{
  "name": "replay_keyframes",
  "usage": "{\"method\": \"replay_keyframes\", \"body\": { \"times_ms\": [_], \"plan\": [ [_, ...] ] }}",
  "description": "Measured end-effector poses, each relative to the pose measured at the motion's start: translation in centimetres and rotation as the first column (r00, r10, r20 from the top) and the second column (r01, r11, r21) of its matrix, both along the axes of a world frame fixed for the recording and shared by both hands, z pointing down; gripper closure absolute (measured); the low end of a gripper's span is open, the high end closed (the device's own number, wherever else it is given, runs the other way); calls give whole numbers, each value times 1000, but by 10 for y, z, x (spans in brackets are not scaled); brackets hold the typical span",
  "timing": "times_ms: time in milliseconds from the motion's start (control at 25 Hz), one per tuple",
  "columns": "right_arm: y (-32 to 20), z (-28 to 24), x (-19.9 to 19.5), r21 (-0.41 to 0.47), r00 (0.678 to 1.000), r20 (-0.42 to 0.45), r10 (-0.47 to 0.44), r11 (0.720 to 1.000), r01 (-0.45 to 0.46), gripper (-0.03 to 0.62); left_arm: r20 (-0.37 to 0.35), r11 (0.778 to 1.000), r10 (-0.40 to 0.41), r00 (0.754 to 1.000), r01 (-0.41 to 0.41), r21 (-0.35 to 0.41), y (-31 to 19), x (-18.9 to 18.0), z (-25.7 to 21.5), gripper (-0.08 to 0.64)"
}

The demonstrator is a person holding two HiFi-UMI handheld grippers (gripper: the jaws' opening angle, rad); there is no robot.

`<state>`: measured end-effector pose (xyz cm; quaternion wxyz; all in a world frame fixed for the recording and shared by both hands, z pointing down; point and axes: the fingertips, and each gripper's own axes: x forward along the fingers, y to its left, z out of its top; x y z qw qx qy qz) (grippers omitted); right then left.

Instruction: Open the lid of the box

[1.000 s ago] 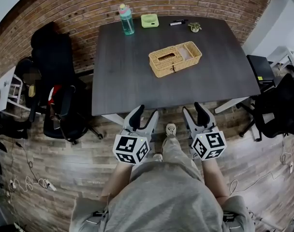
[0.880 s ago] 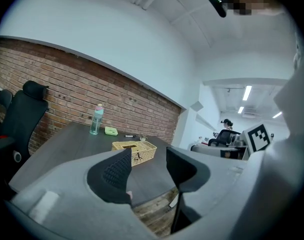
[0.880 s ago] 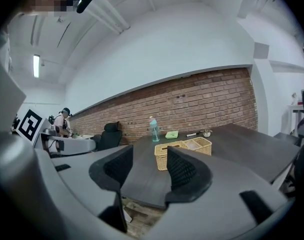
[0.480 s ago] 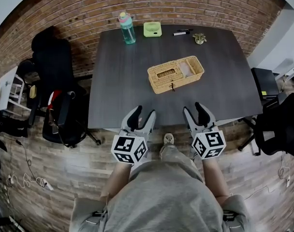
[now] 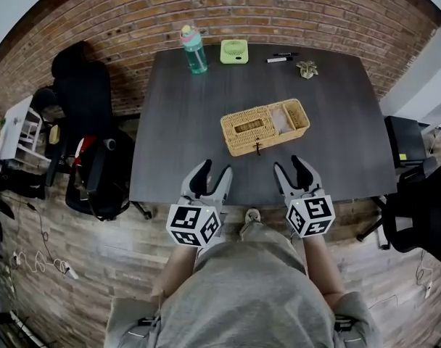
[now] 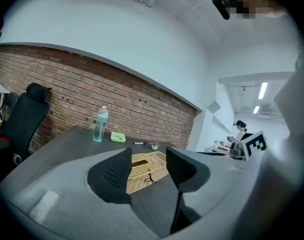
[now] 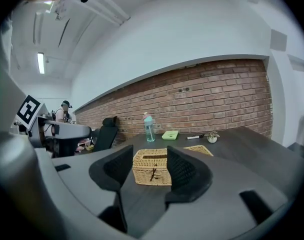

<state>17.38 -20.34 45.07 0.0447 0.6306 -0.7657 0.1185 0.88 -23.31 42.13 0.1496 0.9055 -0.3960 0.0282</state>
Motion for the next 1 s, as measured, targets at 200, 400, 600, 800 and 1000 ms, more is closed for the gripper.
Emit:
{"method": "replay_keyframes", "body": {
  "times_ms": [200, 400, 600, 800, 1000],
  "plan": [
    [-23, 13, 11, -21, 999, -12, -37, 999, 36, 380, 10, 999, -41, 999, 41, 2, -16, 8, 3, 340],
    [-44, 25, 16, -42, 997, -21, -77, 996, 77, 380, 14, 998, -64, 998, 64, 14, -29, 16, 3, 339],
    [-62, 41, 22, -61, 992, -51, -115, 992, 112, 380, -7, 995, -103, 995, 103, 7, -41, 19, 5, 339],
    [-80, 61, 28, -89, 982, -110, -154, 986, 144, 380, -8, 990, -139, 990, 139, -9, -52, 21, 13, 339],
    [-95, 82, 30, -132, 966, -160, -201, 975, 181, 380, 3, 983, -184, 983, 184, -14, -59, 18, 18, 339]
  ]
}}
